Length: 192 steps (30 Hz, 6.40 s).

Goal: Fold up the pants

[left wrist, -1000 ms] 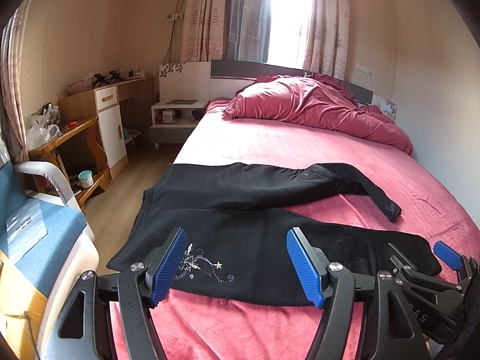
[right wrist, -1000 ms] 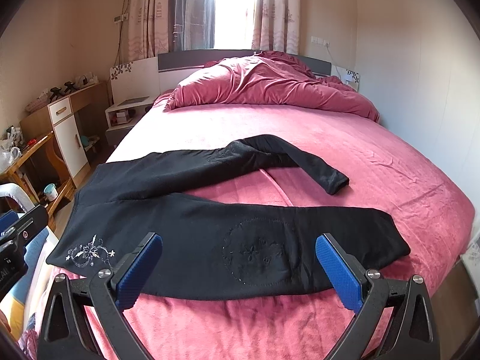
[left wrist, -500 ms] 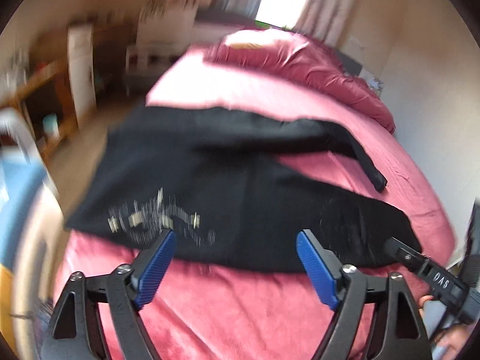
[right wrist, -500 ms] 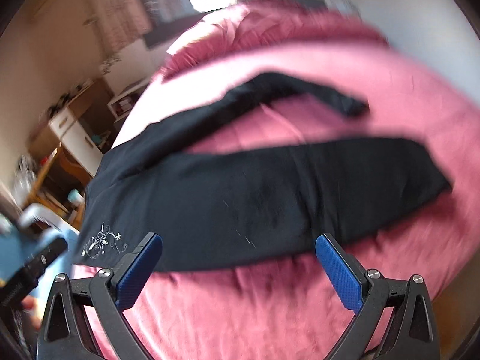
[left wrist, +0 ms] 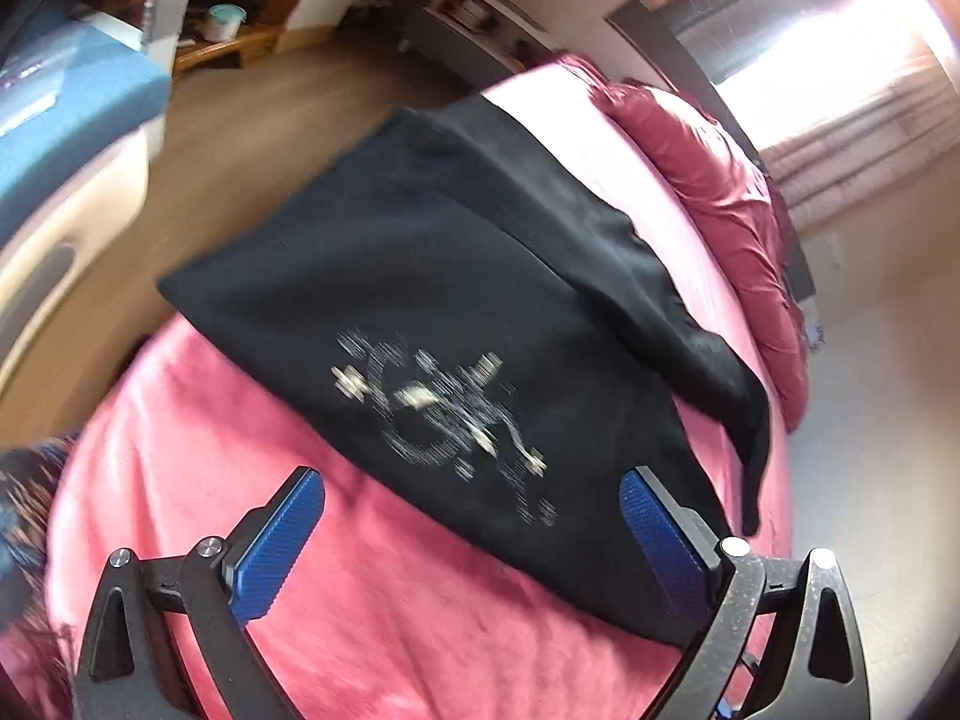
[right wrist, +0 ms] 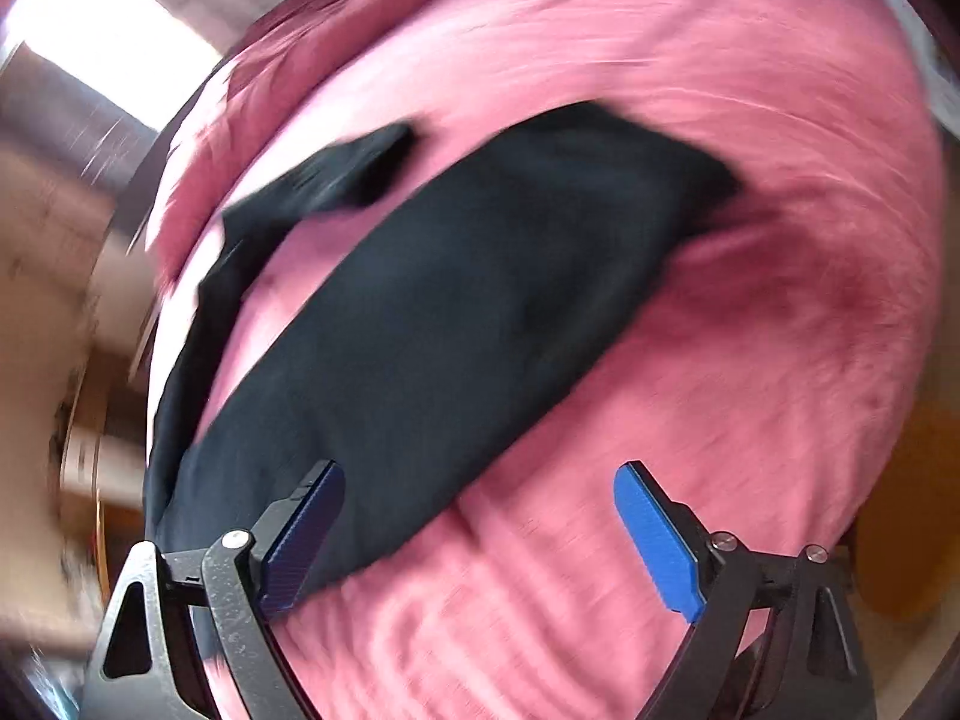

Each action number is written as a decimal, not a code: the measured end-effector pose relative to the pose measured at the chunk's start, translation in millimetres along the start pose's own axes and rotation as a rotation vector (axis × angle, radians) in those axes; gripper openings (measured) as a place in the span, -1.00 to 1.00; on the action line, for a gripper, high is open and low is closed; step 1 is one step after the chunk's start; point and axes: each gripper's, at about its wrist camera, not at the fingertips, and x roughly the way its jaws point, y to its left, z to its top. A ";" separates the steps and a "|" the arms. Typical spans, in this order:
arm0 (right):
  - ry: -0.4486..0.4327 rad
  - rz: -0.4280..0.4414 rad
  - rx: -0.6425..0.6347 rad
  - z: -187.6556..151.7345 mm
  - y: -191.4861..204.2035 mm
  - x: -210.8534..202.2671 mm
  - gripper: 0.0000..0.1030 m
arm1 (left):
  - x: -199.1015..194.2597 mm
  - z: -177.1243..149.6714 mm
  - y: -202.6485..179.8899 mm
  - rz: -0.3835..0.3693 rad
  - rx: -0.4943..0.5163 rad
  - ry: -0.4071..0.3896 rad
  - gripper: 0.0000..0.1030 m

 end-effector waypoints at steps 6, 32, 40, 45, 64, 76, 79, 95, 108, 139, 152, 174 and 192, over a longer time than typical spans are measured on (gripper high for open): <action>-0.040 -0.028 0.141 33.9 -36.6 13.9 0.29 | 7.7 18.5 50.2 0.058 -0.079 0.079 0.61; -0.087 -0.070 0.068 106.7 -31.3 10.2 -0.81 | 18.0 58.2 28.0 0.081 0.009 0.033 -0.86; -0.098 -0.110 0.004 89.8 -52.5 -19.6 -0.84 | -24.4 33.6 40.7 0.077 0.057 0.061 -0.87; -0.069 -0.195 0.004 86.9 -73.8 -15.8 -0.84 | -25.0 9.7 52.5 0.126 0.092 0.132 -0.87; -0.077 -0.136 -0.204 61.9 6.7 -37.9 0.11 | -66.7 94.3 55.1 0.169 0.109 -0.024 -0.46; 0.300 0.037 -0.715 -82.0 164.9 71.4 0.14 | 48.1 203.5 3.8 0.054 -0.028 0.067 -0.35; 0.354 0.025 -0.750 -99.8 175.0 89.1 0.14 | 75.5 232.4 9.0 0.036 -0.122 0.089 -0.35; 0.398 -0.029 -0.693 -104.5 197.0 122.2 0.25 | 186.9 311.1 3.2 0.138 -0.165 0.151 -0.18; 0.380 -0.011 -0.693 -106.1 185.7 117.1 0.29 | 101.2 290.0 -65.8 0.038 0.154 -0.028 -0.99; 0.374 -0.073 -0.712 -118.0 186.5 117.3 0.44 | 155.3 282.9 -32.2 0.083 0.161 0.071 -0.84; 0.310 0.081 -0.653 -72.6 213.0 105.1 0.12 | -34.1 158.0 -96.0 -0.315 0.570 -0.065 -0.84; 0.322 0.159 -0.452 37.2 418.5 204.8 0.04 | -70.2 75.8 -50.4 -0.431 0.634 0.046 -0.90; 0.445 0.080 -0.530 -1.4 404.0 245.6 0.03 | -7.8 82.2 20.6 -0.384 0.220 0.269 -0.30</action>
